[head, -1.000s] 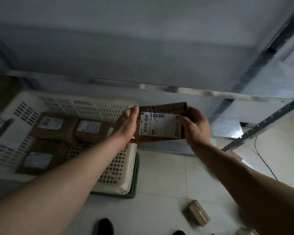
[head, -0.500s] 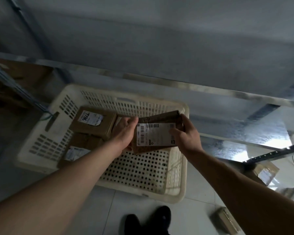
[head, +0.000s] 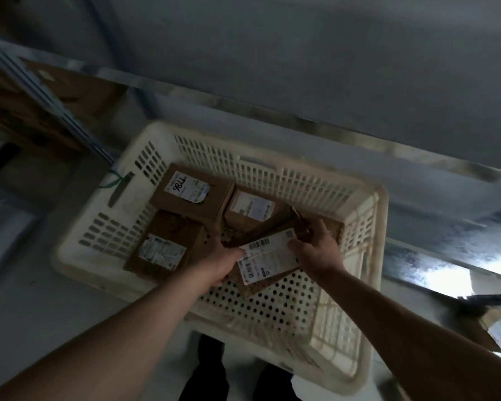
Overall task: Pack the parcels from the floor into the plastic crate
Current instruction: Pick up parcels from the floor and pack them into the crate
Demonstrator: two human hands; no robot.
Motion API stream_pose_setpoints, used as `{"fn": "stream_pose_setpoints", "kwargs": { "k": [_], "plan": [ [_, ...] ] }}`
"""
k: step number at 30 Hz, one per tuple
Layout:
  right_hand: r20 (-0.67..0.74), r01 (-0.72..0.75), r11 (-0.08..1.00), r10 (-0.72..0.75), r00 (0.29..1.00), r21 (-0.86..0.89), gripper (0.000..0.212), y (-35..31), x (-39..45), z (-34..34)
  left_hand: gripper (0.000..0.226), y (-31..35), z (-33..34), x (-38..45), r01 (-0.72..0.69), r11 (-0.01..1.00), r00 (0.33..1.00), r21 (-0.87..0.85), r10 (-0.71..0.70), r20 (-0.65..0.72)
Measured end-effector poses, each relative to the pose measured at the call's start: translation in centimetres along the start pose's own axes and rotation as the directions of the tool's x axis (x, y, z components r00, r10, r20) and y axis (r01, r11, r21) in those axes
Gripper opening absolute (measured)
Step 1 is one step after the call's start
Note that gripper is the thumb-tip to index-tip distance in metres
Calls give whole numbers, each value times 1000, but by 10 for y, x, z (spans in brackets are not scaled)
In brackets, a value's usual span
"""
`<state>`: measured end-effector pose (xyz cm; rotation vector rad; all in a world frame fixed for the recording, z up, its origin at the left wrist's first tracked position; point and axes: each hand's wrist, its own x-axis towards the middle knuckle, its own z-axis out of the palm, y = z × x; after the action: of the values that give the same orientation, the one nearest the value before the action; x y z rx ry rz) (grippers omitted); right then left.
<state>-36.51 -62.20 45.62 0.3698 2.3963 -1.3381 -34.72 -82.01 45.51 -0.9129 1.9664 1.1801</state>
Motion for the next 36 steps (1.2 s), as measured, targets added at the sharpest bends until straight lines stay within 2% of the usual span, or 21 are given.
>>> {"fn": "stream_pose_setpoints", "kwargs": {
  "k": [2,7,10,13,15,17,19,20,23,25,28,30,33,36],
  "plan": [
    [4,-31,1000,31,1000,5,54,5,10,15,64,-7,-4,17,23,996,1000,88,-25,19],
    [46,-100,994,98,994,34,46,18,22,53,28,-22,-12,53,24,969,994,244,-49,94],
    [53,-137,990,136,989,19,41,23,35,79,34,-32,-21,78,36,961,982,273,-84,167],
    [78,-193,981,191,979,16,59,32,50,107,42,-47,-30,102,62,936,964,346,-146,221],
    [100,-223,974,219,971,32,63,36,58,126,33,-56,-35,118,63,900,954,432,-182,239],
    [112,-269,961,261,959,66,75,38,66,145,22,-62,-39,130,45,843,943,536,-214,256],
    [124,-320,940,305,944,119,90,44,71,162,32,-68,-40,143,-17,762,937,647,-214,277],
    [124,-339,932,324,938,129,90,45,72,168,32,-70,-40,148,-39,737,936,675,-209,283],
    [125,-456,877,441,889,152,78,51,75,180,30,-71,-39,161,-94,732,944,675,-149,293],
    [150,-539,821,518,842,190,69,57,76,185,37,-68,-36,168,-108,772,953,626,-100,287],
    [223,-607,772,569,792,188,53,59,76,194,51,-64,-31,176,-87,821,952,564,-99,291],
    [251,-609,771,562,788,187,38,59,74,202,46,-64,-30,177,-71,836,955,543,-100,279],
    [283,-613,770,557,781,178,44,58,70,212,33,-69,-36,178,-56,839,965,541,-93,244],
    [344,-595,765,505,791,246,30,43,65,218,28,-74,-49,176,-76,792,982,606,-45,181]
  ]
}}
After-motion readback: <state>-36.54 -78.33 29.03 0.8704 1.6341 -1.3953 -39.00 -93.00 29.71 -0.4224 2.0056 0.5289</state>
